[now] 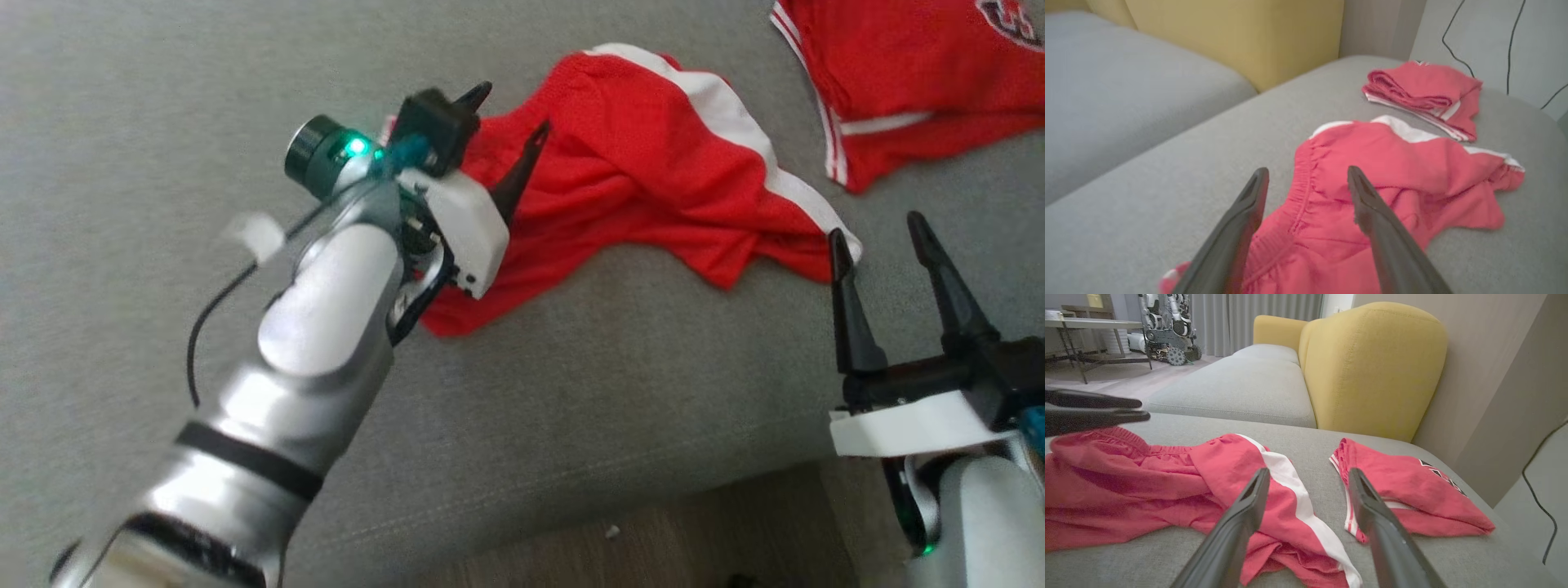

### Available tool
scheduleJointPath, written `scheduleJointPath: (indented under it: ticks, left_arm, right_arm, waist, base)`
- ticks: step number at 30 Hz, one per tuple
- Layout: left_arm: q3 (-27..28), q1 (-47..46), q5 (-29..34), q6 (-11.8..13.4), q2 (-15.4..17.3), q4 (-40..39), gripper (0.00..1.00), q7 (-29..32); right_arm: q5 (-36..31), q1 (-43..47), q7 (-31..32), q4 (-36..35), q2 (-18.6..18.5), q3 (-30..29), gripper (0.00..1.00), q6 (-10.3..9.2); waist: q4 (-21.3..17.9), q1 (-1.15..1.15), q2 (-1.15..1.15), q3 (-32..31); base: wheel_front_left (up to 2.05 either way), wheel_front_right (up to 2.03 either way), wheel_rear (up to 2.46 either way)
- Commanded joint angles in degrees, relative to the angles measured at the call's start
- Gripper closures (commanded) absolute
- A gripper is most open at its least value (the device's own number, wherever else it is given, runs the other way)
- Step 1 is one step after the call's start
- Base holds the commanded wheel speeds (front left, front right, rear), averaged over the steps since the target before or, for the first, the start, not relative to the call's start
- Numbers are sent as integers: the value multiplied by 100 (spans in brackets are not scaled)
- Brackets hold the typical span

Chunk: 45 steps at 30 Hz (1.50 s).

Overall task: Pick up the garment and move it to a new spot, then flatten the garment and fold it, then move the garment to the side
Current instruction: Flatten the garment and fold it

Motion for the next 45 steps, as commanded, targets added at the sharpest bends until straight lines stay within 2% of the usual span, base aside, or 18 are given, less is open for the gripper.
scheduleJointPath:
  ticks: [1, 9, 14, 15, 16, 21, 25, 27, 30, 35, 36, 37, 38, 45]
  left_arm:
    - [96, -243, -82, -14, 62, -54, 0, 82]
    - [-522, -1129, -548, 238, 61, 1408, 0, 893]
    - [-822, -1243, -576, 237, 61, 1864, 0, 790]
    - [-885, -1220, -594, 201, 60, 1926, 85, 759]
    - [-954, -1197, -602, 163, 60, 1976, 100, 714]
    - [-1142, -1035, -644, 103, 60, 1920, 100, 65]
    - [-1245, -610, -635, 159, 77, 1611, 100, -671]
    - [-1277, -328, -663, 167, 114, 1388, 100, -815]
    - [-1336, 197, -745, 171, 258, 1047, 100, -825]
    - [-1441, 1075, -1087, 104, 504, 403, 100, -167]
    - [-1402, 1184, -1175, 122, 552, 209, 84, -72]
    - [-1341, 1268, -1262, 169, 605, 6, 14, 8]
    - [-1250, 1335, -1375, 215, 645, -212, 0, 75]
    - [-552, 1394, -2247, 351, 896, -1564, 0, 715]
  right_arm:
    - [78, -47, -41, -228, -23, 112, 0, -22]
    - [182, -131, -135, -231, 46, 162, 0, -22]
    - [258, -154, -263, -219, 105, 92, 0, -22]
    - [262, -158, -281, -211, 108, 66, 0, -22]
    - [259, -163, -305, -219, 110, 41, 0, -22]
    - [236, -170, -380, -279, 76, -60, 0, -22]
    - [236, -75, -401, -314, 14, -159, 0, -22]
    - [236, -23, -378, -333, -2, -183, 0, -22]
    - [244, 23, -333, -362, -33, -186, 0, -22]
    - [247, 65, -271, -403, -70, -232, 0, -22]
    - [244, 70, -261, -408, -71, -236, 0, -22]
    - [243, 71, -252, -408, -72, -225, 0, -22]
    - [242, 69, -244, -405, -72, -216, 0, -22]
    - [282, 53, -251, -338, -52, -158, 0, -22]
  waist:
    - [-239, -1, 0, 246]
    - [-488, -1, 0, 509]
    - [-396, -1, 0, 515]
    - [-352, -1, 0, 501]
    - [-295, -1, 0, 483]
    - [85, -1, 0, 343]
    - [608, -1, 0, 135]
    - [802, -1, 0, 76]
    - [1024, -1, 0, 22]
    - [1266, -1, 0, -35]
    - [1294, -1, 0, -47]
    - [1307, -1, 0, -56]
    - [1317, -1, 0, -67]
    - [1227, -1, 0, -170]
  base:
    - [0, 0, 0]
    - [0, 0, 0]
    - [0, 0, 0]
    - [0, 0, 0]
    - [0, 0, 0]
    - [0, 0, 0]
    - [0, 0, 0]
    - [0, 0, 0]
    - [0, 0, 0]
    - [0, 0, 0]
    - [0, 0, 0]
    - [0, 0, 0]
    - [0, 0, 0]
    - [0, 0, 0]
